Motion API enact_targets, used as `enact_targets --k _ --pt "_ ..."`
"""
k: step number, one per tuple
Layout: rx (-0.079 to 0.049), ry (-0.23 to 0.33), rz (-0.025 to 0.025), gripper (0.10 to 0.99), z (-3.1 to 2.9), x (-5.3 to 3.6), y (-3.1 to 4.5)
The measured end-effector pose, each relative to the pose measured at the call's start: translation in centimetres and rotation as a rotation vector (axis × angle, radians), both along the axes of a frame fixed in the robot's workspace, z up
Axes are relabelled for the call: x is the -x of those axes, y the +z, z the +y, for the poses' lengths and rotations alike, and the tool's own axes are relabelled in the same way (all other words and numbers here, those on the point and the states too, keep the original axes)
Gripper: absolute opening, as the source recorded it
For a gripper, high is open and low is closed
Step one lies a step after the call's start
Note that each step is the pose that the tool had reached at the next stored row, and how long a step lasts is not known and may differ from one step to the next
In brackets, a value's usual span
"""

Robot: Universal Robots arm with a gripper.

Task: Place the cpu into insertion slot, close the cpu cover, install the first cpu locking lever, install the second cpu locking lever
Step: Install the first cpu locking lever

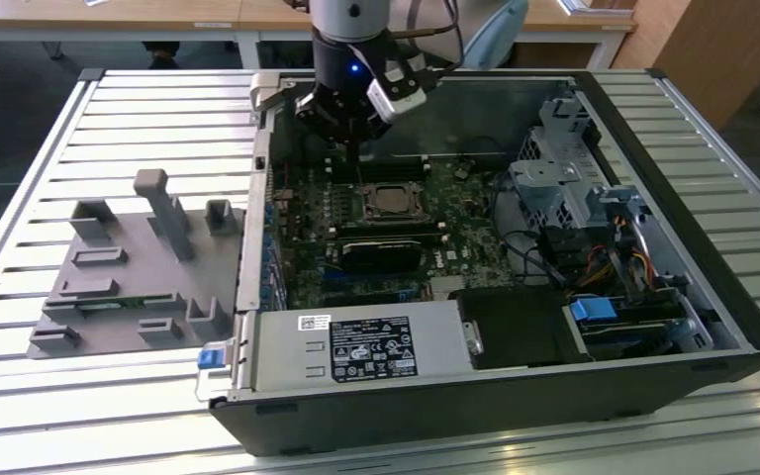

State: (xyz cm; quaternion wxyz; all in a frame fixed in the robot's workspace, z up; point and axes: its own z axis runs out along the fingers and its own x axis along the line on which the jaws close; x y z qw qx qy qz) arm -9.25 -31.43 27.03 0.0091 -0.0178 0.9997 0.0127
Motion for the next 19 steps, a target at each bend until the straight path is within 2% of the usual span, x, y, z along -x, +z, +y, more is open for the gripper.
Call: enact_targets --k 19 --pt "0.0 0.0 -0.0001 0.106 0.3 0.12 -0.48"
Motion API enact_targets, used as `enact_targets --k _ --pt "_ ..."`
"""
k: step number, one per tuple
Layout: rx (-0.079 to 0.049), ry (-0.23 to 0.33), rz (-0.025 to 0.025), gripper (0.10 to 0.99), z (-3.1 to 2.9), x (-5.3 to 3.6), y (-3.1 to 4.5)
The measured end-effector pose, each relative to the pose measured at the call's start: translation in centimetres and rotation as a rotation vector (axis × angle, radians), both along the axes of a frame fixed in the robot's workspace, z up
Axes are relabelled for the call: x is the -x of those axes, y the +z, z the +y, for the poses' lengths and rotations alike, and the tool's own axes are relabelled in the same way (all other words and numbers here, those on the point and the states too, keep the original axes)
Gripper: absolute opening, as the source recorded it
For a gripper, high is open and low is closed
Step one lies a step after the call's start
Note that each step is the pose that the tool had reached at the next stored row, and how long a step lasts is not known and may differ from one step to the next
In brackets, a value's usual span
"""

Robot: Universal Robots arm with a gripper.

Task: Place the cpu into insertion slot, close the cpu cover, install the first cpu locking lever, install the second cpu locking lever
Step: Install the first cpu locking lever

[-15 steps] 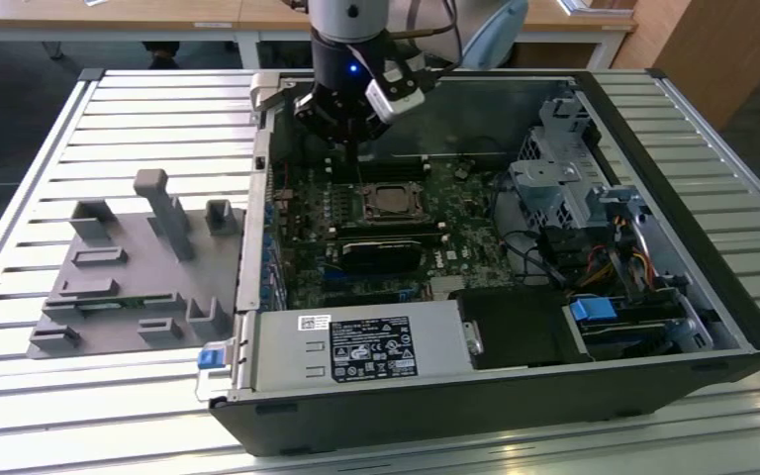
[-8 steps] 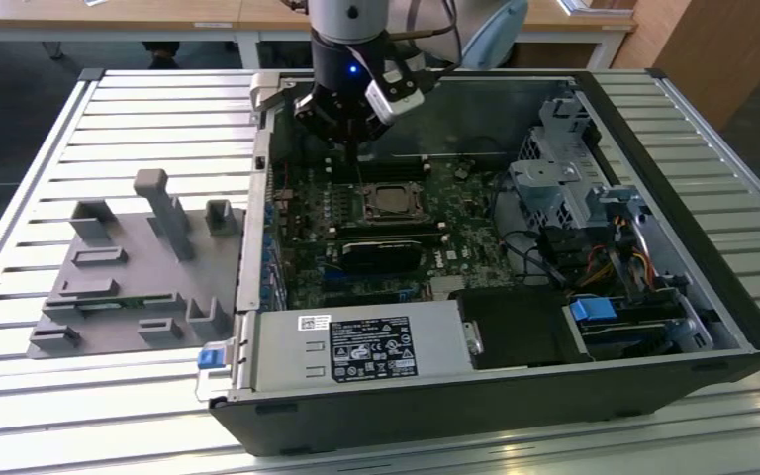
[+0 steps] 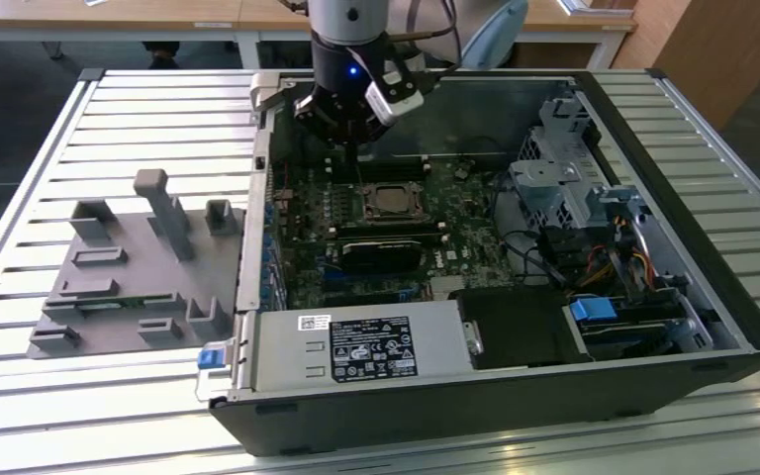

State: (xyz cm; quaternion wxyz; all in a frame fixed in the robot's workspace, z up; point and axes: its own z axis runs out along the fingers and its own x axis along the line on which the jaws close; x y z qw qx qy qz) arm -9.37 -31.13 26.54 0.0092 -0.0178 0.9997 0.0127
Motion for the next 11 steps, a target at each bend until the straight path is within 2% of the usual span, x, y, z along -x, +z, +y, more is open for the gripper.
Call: enact_targets --k 7,11 --pt "0.0 0.0 -0.0003 0.106 0.1 0.07 -0.13" --pt "0.0 -0.002 -0.0004 0.106 0.34 0.12 -0.18"
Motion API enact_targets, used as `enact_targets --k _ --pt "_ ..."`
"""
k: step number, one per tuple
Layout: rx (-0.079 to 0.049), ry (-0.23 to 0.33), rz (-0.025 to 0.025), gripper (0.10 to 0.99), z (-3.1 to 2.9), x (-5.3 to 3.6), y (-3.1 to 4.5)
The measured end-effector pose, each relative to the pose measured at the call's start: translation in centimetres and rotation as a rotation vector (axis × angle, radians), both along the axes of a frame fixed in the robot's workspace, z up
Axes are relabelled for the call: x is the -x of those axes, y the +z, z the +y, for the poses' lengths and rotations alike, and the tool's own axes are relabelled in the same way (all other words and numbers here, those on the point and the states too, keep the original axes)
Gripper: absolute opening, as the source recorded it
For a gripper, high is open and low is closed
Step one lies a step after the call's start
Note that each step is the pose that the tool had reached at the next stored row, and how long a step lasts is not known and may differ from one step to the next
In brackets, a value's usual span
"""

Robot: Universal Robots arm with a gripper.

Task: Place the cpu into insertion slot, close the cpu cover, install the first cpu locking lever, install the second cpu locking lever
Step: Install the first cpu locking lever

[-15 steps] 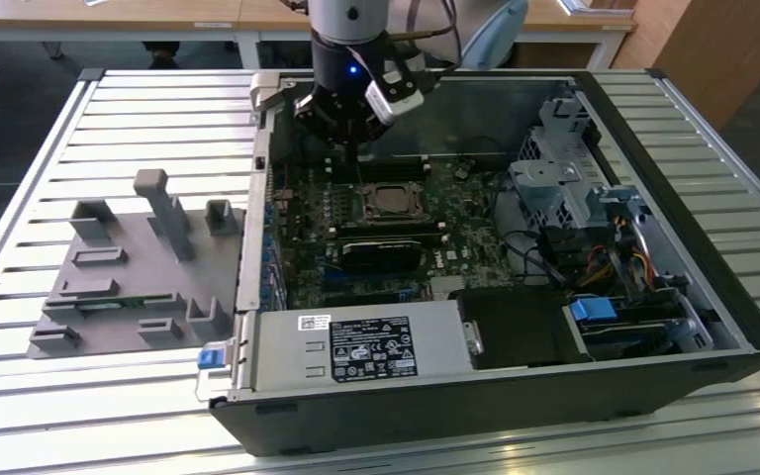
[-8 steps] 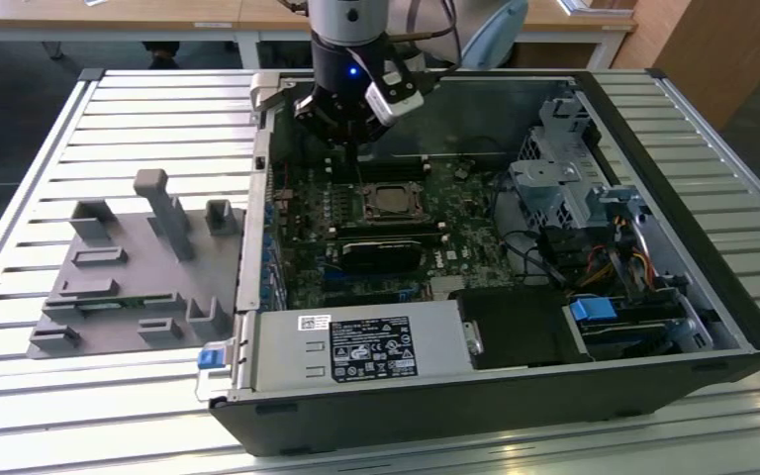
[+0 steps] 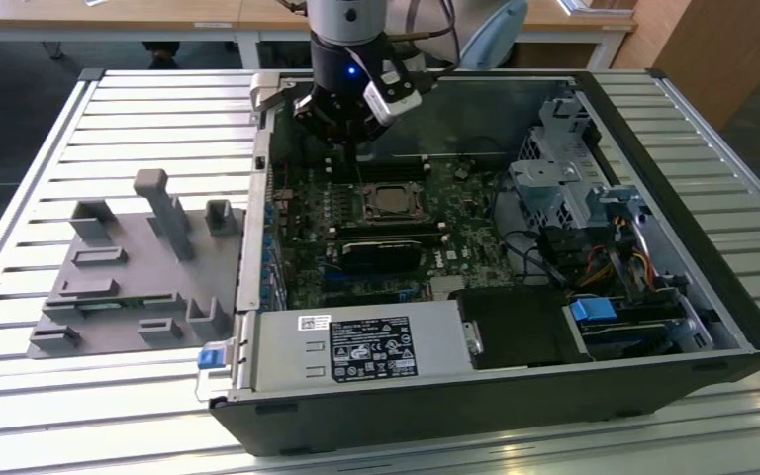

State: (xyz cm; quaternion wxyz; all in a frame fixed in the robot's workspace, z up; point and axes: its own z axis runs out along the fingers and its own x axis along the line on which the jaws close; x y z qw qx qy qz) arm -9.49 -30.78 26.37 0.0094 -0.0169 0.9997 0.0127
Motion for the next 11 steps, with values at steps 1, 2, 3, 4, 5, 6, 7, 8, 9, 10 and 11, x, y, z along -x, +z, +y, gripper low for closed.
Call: enact_targets --k 1,2,3,4,5,6,7,8,9,10,11 --pt "0.0 0.0 0.0001 0.106 0.06 0.0 -0.01" --pt "0.0 0.0 0.0 0.106 0.09 0.01 -0.02" --pt "0.0 0.0 -0.0001 0.106 0.1 0.01 -0.04" --pt "0.0 0.0 -0.0001 0.106 0.12 0.02 -0.05" --pt "0.0 0.0 0.0001 0.106 0.12 0.02 -0.06" --pt "0.0 0.0 0.0 0.106 0.14 0.07 -0.16" --pt "0.0 0.0 0.0001 0.106 0.14 0.16 -0.24" --pt "0.0 0.0 0.0001 0.106 0.14 0.18 -0.26" --pt "0.0 0.0 0.0001 0.106 0.14 0.19 -0.26" --pt "0.0 0.0 0.0001 0.106 0.14 0.21 -0.27" --pt "0.0 0.0 0.0001 0.106 0.14 0.23 -0.28"
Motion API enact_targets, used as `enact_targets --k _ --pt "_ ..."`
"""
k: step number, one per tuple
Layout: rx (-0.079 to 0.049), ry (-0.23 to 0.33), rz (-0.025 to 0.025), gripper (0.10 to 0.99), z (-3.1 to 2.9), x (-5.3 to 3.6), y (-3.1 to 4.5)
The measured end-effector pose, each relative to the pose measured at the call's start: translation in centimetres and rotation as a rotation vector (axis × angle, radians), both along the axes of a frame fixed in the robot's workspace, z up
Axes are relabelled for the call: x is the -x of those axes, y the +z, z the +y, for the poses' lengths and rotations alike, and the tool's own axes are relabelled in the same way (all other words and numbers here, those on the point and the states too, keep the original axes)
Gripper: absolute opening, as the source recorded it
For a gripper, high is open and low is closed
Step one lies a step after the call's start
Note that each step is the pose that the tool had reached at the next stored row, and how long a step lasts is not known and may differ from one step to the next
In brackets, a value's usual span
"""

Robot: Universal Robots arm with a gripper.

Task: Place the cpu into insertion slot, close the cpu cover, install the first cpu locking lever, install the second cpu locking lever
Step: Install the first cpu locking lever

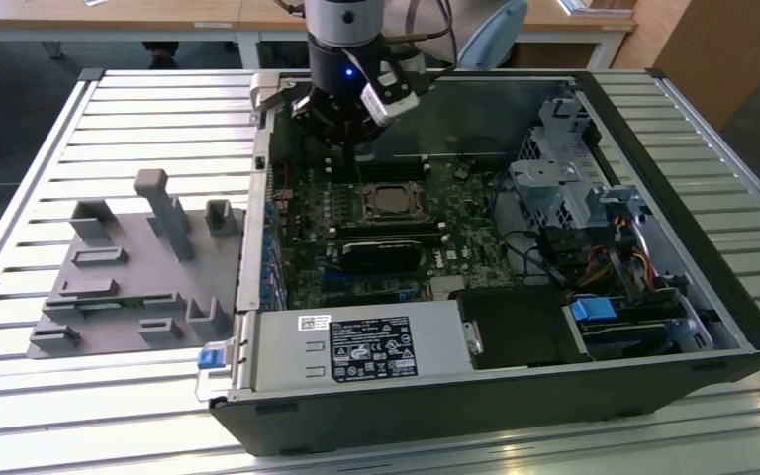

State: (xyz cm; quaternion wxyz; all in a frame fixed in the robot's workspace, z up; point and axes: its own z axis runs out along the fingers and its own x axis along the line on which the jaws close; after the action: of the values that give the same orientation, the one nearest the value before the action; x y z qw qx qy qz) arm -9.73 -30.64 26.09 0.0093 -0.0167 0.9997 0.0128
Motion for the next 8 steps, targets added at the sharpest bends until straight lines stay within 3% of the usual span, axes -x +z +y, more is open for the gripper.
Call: enact_targets --k 8 --pt "0.0 0.0 -0.0001 0.106 0.0 0.17 -0.06"
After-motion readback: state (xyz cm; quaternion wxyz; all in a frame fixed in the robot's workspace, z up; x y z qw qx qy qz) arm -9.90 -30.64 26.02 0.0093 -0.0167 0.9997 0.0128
